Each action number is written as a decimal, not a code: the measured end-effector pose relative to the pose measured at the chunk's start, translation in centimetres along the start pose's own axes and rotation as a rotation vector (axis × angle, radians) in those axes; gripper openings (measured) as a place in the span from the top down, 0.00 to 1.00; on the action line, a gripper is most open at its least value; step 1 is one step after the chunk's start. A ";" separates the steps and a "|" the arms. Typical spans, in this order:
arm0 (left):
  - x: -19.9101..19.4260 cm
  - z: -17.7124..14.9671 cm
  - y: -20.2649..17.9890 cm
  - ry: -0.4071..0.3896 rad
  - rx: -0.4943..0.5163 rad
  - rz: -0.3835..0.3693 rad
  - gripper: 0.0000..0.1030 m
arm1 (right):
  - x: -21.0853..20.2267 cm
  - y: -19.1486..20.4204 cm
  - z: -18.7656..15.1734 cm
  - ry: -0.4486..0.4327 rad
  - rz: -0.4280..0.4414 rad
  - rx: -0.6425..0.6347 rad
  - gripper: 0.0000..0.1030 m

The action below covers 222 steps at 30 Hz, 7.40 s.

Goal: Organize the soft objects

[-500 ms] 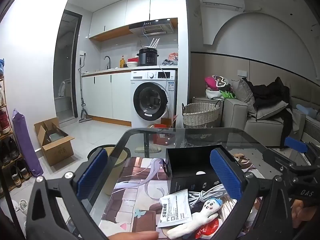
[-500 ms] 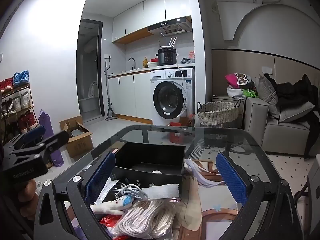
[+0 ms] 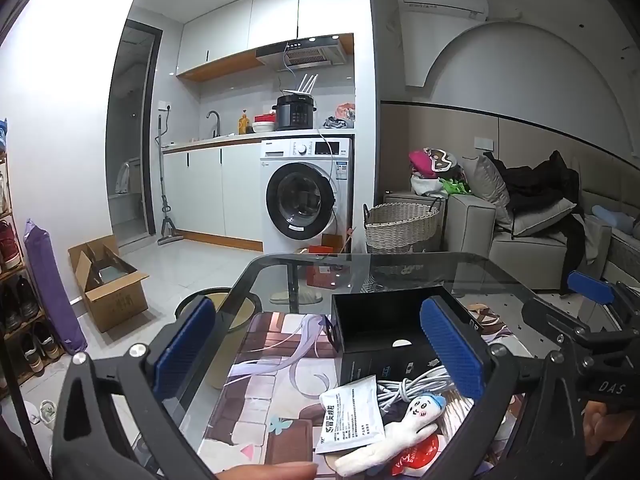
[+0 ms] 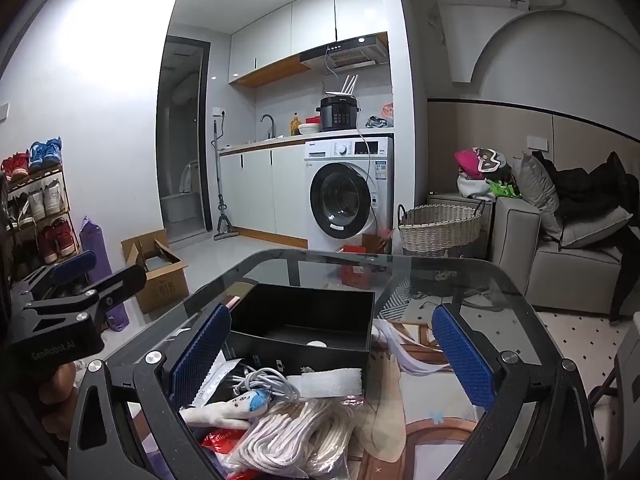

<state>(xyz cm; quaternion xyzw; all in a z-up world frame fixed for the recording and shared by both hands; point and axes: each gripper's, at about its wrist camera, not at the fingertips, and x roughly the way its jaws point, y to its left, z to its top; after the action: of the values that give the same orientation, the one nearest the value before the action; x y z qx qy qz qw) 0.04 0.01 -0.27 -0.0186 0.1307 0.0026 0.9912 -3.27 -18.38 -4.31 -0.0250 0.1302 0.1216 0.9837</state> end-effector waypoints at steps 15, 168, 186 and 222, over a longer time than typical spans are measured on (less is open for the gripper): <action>0.4 -0.3 -0.1 0.012 0.001 -0.009 0.00 | 0.7 -0.1 0.0 0.012 -0.004 0.003 0.01; 9.3 -6.2 -0.5 0.770 0.060 -0.190 0.75 | 8.7 0.5 -7.2 0.684 0.220 -0.132 0.59; 8.6 -5.4 -0.8 0.736 0.070 -0.197 0.75 | 7.9 2.5 -8.8 0.677 0.247 -0.270 0.74; 1.5 0.8 -0.7 0.199 0.096 -0.150 0.75 | -2.1 0.7 1.2 -0.005 0.210 -0.101 0.74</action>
<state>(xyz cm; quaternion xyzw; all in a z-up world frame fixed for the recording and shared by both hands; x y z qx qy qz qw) 1.72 -0.66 0.16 0.0188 0.2265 -0.0798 0.9706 -5.08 -18.11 -2.58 -0.0604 0.1232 0.2306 0.9633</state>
